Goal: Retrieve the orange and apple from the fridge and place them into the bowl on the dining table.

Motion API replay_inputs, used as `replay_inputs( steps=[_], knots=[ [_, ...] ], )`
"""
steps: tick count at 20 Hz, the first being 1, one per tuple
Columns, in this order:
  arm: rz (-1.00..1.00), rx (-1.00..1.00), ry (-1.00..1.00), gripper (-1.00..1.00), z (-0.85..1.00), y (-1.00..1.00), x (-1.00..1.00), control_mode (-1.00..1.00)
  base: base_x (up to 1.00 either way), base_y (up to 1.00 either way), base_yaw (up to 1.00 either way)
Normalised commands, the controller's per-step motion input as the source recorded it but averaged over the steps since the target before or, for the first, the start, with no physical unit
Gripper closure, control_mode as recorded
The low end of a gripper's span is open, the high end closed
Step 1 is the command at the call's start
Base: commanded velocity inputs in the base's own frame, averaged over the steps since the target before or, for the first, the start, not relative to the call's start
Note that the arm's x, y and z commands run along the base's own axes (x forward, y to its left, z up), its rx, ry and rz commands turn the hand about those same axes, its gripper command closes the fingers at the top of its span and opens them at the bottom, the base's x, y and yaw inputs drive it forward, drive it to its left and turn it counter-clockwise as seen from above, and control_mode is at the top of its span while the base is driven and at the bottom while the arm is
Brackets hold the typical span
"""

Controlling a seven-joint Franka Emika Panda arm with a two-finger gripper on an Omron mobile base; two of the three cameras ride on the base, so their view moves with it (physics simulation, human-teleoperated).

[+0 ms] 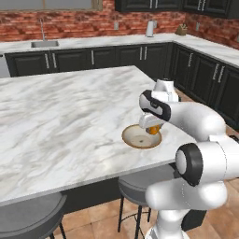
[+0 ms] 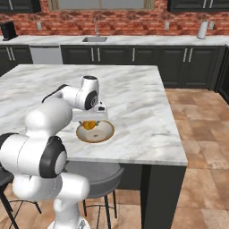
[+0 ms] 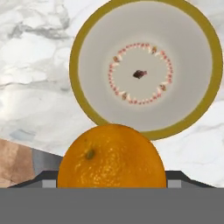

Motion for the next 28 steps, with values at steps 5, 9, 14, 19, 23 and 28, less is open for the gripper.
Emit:
replay_inputs(
  steps=[5, 9, 14, 19, 23, 28],
  knots=[
    [0.0, 0.0, 0.0, 1.0, -0.48, 0.04, 0.54, -1.0, 0.0, 0.0, 0.0],
    [0.0, 0.0, 0.0, 1.0, -0.51, 0.02, 0.55, -1.0, 0.0, 0.0, 0.0],
    [0.0, -0.01, 0.0, 1.0, -0.5, 0.03, 0.53, -1.0, 0.0, 0.0, 0.0],
    [0.0, -0.01, 0.0, 1.0, -0.46, 0.01, 0.49, -1.0, 0.0, 0.0, 0.0],
    [0.0, -0.03, 0.0, -1.0, -0.39, 0.03, 0.45, -1.0, 0.0, 0.0, 0.0],
    [0.0, -0.01, 0.0, -1.0, -0.04, -0.03, -0.08, -1.0, 0.0, 0.0, 0.0]
  ],
)
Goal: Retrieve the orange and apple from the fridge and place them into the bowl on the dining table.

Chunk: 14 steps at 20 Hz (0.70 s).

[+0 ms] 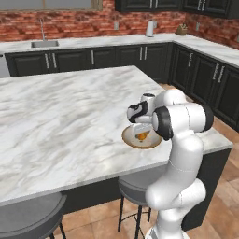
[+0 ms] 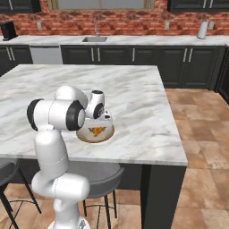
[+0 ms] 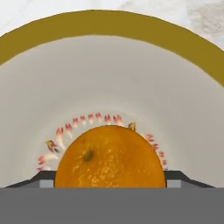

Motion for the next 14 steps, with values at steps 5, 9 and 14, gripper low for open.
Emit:
replay_inputs(
  steps=[5, 9, 14],
  knots=[
    [-0.02, 0.0, 0.0, -1.0, 0.37, -0.22, -0.42, -1.0, 0.0, 0.0, 0.0],
    [-0.04, 0.0, -0.08, -1.0, 0.56, -0.15, -0.56, -1.0, 0.0, 0.0, 0.0],
    [-0.05, 0.0, -0.18, -1.0, 0.8, -0.16, -0.87, -1.0, 0.0, 0.0, 0.0]
  ],
)
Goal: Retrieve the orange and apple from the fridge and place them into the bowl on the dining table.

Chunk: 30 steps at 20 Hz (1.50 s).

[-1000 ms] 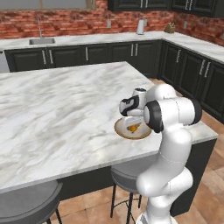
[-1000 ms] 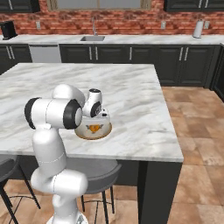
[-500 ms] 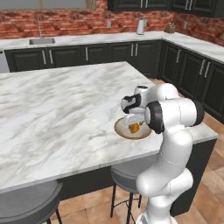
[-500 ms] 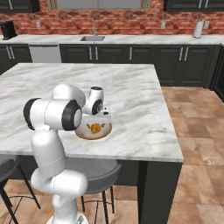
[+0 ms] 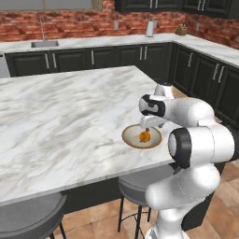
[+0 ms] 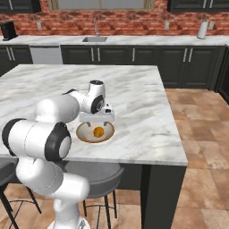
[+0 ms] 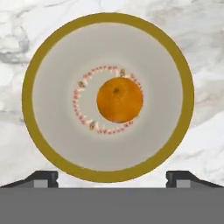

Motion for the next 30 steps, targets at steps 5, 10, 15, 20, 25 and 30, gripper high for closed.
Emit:
replay_inputs(
  steps=[5, 10, 15, 20, 25, 30],
  knots=[
    [-0.09, 0.0, -0.31, -1.0, 0.8, -0.47, -1.0, -1.0, 0.0, 0.0, 0.0],
    [-0.05, 0.0, -0.25, -1.0, 0.57, -0.23, -0.97, -1.0, 0.0, 0.0, 0.0],
    [0.0, 0.0, -0.25, -1.0, 0.43, 0.0, -0.76, -1.0, 0.0, 0.0, 0.0],
    [0.0, 0.0, -0.04, -1.0, 0.07, 0.0, -0.17, 1.0, -0.41, -0.18, -0.07],
    [0.0, 0.0, 0.0, -1.0, 0.0, 0.0, 0.0, 1.0, -0.67, -0.77, -0.38],
    [0.0, 0.0, 0.0, -1.0, 0.0, 0.0, 0.0, 1.0, -0.3, -0.74, -0.47]
  ],
)
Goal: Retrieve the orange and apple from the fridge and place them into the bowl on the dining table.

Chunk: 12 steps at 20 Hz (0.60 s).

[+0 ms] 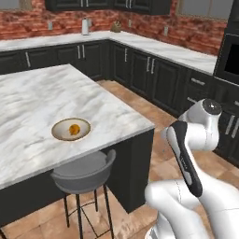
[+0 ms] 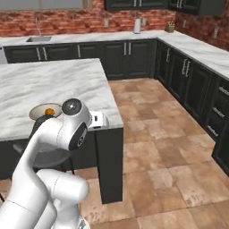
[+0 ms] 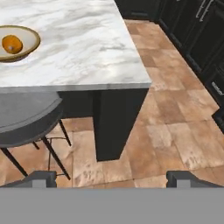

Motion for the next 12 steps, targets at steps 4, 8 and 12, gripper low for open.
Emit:
replay_inputs(
  steps=[4, 8, 12],
  knots=[
    [0.0, 0.0, 0.0, -1.0, 0.0, 0.0, 0.0, 1.0, 0.02, -0.56, -0.5],
    [0.0, 0.0, 0.0, -1.0, 0.0, 0.0, 0.0, 1.0, 0.22, -0.46, -0.53],
    [0.0, 0.0, 0.0, -1.0, 0.0, 0.0, 0.0, 1.0, 0.27, -0.56, -0.55]
  ],
)
